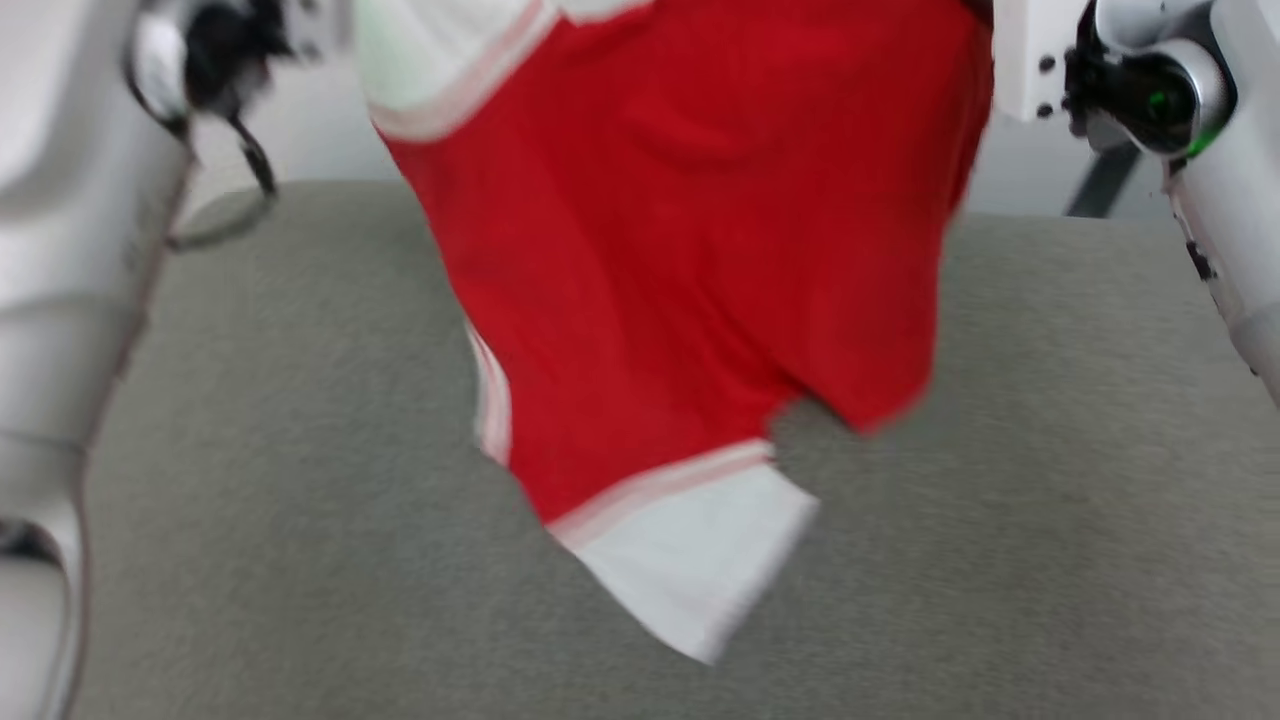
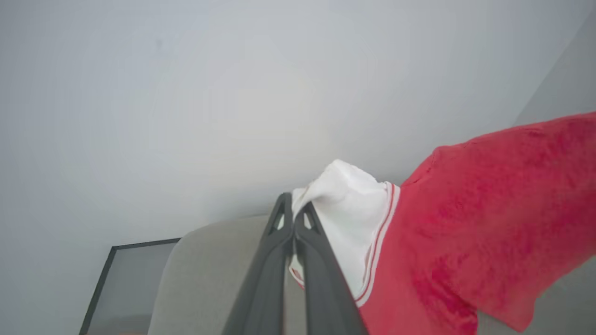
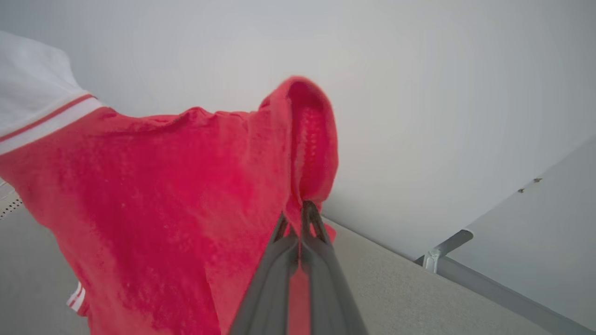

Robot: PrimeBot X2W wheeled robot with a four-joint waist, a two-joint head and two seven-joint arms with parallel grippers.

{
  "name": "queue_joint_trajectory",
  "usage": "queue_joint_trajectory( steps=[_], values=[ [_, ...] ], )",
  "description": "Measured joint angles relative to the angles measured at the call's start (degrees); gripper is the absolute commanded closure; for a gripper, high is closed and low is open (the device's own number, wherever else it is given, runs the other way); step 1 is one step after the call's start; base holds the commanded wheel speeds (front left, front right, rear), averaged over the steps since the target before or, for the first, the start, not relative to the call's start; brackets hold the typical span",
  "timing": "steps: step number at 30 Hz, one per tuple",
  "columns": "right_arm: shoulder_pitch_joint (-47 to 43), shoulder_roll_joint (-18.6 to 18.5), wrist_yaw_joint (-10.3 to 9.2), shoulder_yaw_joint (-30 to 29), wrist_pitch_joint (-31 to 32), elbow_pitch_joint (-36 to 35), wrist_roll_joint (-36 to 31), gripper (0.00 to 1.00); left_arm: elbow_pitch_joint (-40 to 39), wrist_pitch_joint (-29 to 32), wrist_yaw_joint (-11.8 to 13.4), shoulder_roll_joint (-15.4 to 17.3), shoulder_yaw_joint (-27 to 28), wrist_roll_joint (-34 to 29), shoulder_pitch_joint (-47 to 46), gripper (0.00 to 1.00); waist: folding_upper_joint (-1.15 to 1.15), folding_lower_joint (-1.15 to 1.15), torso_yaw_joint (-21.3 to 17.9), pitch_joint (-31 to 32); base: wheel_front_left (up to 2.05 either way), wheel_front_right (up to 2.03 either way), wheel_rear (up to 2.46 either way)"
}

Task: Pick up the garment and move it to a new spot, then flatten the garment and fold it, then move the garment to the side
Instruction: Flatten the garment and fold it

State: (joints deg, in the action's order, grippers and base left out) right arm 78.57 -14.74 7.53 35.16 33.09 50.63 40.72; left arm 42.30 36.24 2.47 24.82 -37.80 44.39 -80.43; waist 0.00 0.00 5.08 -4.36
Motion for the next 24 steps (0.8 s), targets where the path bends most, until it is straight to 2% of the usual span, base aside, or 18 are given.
queue_joint_trajectory(
  steps=[5,11,21,24],
  values=[
    [2.3,1.6,0.00,-0.1,-4.1,2.3,0.0,1.00,6.7,-5.9,-1.4,-0.9,0.1,-2.5,-6.7,1.00,0.00,0.00,-3.8,0.6,0.00,0.00,0.00],
    [4.4,2.6,0.00,-0.7,-6.8,4.6,1.2,1.00,13.1,-9.9,-2.7,-2.3,0.1,-3.2,-11.9,1.00,0.00,0.00,-7.2,1.0,0.00,0.00,0.00],
    [7.7,3.9,0.00,-0.9,-10.0,7.2,3.0,1.00,20.2,-15.8,-3.5,-2.5,0.4,-4.2,-17.9,1.00,0.00,0.00,-9.7,-1.9,0.00,0.00,0.00],
    [10.1,4.4,0.00,-1.4,-13.1,8.5,2.4,1.00,21.6,-18.2,-3.5,-2.6,0.1,-5.1,-21.3,1.00,0.00,0.00,-10.1,-4.0,0.00,0.00,0.00]
  ],
)
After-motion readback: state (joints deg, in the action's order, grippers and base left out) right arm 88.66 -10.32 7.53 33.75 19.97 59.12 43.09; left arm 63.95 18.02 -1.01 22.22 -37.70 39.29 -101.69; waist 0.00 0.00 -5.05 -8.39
